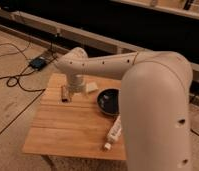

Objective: Place the white sponge in the ceramic bowl

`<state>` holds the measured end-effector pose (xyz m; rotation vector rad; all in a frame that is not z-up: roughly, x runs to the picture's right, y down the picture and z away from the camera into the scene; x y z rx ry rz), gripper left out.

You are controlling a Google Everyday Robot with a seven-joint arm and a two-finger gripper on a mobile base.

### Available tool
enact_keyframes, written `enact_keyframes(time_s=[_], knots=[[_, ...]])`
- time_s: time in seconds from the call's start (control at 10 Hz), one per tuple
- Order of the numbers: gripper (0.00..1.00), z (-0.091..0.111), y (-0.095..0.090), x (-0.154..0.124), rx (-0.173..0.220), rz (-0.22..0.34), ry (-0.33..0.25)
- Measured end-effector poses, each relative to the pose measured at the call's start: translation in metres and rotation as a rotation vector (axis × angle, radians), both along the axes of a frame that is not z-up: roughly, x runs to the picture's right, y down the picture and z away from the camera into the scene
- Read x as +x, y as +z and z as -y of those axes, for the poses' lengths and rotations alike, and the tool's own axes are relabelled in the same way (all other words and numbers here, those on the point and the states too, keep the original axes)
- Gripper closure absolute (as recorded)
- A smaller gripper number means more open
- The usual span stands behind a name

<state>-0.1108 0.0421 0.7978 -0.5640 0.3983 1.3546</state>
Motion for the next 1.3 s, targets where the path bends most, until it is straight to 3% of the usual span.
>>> enact_keyframes(time_s=[0.6, 0.9, 1.3], knots=[[0.35, 0.039, 0.096, -0.008, 0.11, 0.043, -0.132], [0.35, 0.05, 0.137, -0.001, 0.167, 0.01, -0.179], [0.35, 0.048, 0.166, 0.008, 0.18, -0.058, -0.214]])
